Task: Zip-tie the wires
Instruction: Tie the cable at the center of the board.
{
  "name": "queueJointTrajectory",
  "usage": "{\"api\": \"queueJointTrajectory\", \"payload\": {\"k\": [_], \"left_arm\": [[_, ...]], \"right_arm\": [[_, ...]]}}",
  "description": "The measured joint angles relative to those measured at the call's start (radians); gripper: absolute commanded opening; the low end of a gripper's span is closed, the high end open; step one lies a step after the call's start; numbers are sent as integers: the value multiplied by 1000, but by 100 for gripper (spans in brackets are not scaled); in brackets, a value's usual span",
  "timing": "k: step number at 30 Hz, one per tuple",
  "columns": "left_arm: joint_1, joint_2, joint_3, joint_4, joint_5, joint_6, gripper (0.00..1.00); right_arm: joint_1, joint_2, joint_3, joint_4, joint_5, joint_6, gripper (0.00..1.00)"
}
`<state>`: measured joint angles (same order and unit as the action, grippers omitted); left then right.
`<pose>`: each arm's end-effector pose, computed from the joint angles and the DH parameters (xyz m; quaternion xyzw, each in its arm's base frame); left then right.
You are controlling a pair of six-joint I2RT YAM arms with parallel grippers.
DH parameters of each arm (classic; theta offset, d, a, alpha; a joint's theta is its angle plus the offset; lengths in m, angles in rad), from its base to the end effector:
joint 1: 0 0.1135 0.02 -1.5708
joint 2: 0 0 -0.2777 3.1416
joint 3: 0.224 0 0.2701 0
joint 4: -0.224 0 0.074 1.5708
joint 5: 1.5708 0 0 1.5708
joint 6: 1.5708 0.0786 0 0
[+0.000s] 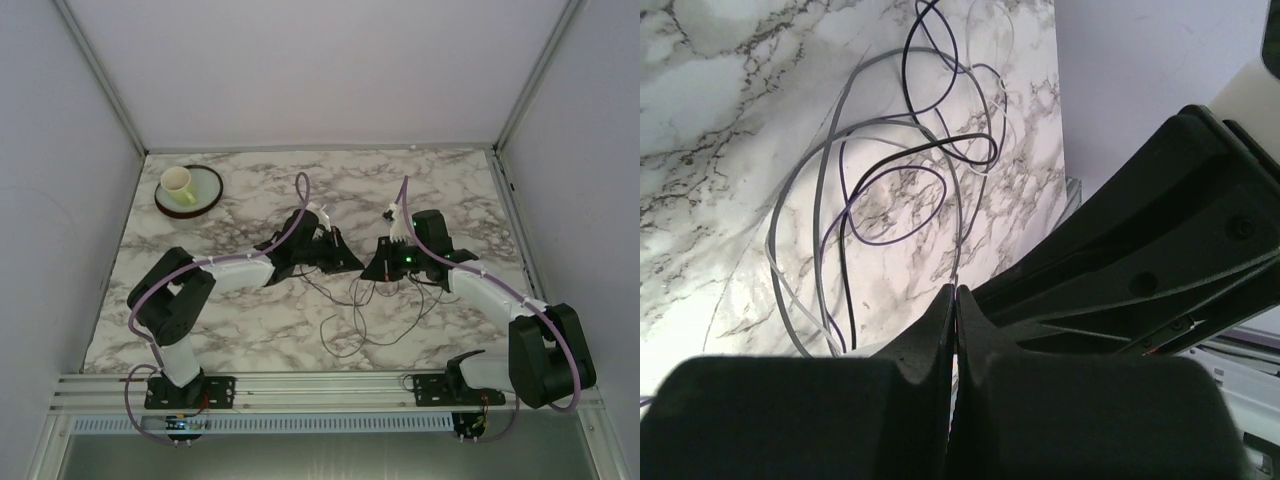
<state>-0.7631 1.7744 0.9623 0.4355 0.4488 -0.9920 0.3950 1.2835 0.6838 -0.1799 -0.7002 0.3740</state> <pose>0.2912 -0.3257 0.1824 0.0322 0.8152 -0.5392 0.2087 0.2463 0.1576 0.1864 -0.1413 0.8654 0.4292 0.2168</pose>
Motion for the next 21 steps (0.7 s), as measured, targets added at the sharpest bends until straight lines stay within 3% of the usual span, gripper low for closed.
{"api": "queueJointTrajectory", "payload": {"k": [17, 18, 21], "left_arm": [[80, -2, 63, -53, 3, 39, 0], [85, -2, 63, -52, 3, 40, 1], [93, -2, 63, -53, 4, 45, 27]], "right_arm": [[23, -1, -2, 19, 34, 1, 0], [24, -1, -2, 18, 34, 1, 0], [24, -1, -2, 13, 37, 1, 0]]}}
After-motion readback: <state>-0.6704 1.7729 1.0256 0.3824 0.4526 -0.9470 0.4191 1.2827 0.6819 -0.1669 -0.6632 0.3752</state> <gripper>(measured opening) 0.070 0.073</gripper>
